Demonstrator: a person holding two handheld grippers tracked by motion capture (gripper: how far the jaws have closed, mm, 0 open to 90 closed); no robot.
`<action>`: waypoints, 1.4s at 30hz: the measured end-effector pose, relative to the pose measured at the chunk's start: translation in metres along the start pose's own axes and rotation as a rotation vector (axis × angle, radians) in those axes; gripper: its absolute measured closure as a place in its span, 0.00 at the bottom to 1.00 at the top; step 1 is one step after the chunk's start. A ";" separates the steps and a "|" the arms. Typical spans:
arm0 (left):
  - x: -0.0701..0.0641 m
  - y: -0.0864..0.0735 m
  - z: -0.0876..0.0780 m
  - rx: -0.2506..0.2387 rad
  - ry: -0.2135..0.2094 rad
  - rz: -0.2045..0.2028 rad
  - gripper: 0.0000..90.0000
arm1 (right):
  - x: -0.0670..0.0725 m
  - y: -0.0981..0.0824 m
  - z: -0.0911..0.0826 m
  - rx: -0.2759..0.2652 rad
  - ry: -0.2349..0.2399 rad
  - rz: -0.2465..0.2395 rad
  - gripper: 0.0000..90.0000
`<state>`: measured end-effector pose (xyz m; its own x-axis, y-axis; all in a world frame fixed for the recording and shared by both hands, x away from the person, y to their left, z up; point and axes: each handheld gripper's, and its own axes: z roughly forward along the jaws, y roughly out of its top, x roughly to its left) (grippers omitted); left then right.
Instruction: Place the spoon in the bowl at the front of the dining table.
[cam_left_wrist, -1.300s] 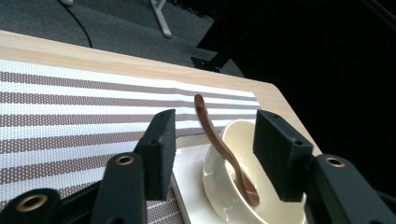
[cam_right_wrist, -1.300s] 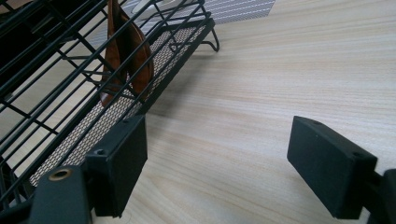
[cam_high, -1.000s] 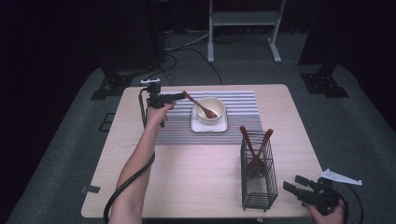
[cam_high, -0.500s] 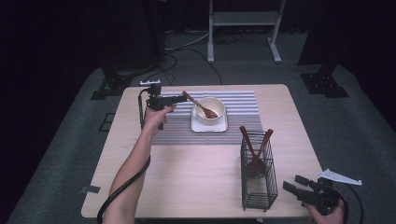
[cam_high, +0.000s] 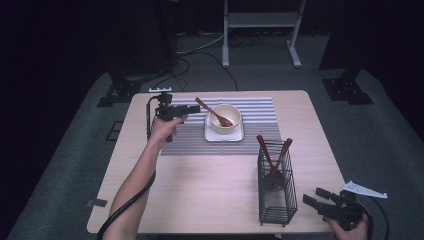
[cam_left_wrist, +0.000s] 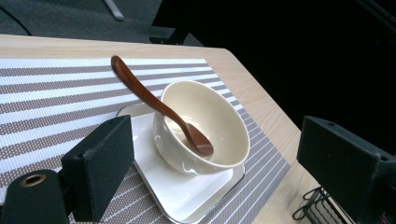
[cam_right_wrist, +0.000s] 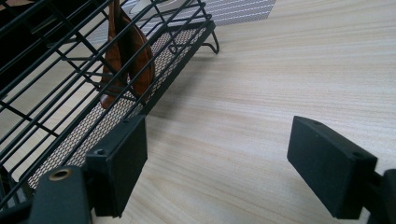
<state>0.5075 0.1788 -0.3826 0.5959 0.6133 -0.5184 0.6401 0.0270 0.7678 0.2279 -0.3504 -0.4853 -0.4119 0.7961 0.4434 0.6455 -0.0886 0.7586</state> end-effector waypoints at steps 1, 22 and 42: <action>0.000 -0.001 0.000 -0.005 -0.004 -0.001 0.11 | 0.000 0.000 0.000 0.000 0.000 0.000 0.21; -0.004 -0.021 -0.023 0.030 -0.022 0.036 0.08 | 0.000 0.000 0.000 0.003 -0.010 0.000 0.21; -0.012 -0.038 -0.026 0.078 -0.056 0.055 0.03 | 0.001 0.000 0.000 0.002 -0.014 -0.006 0.21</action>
<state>0.4633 0.1904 -0.3959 0.6562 0.5667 -0.4982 0.6402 -0.0687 0.7651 0.2273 -0.3496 -0.4844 -0.4067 0.8046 0.4327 0.6446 -0.0829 0.7600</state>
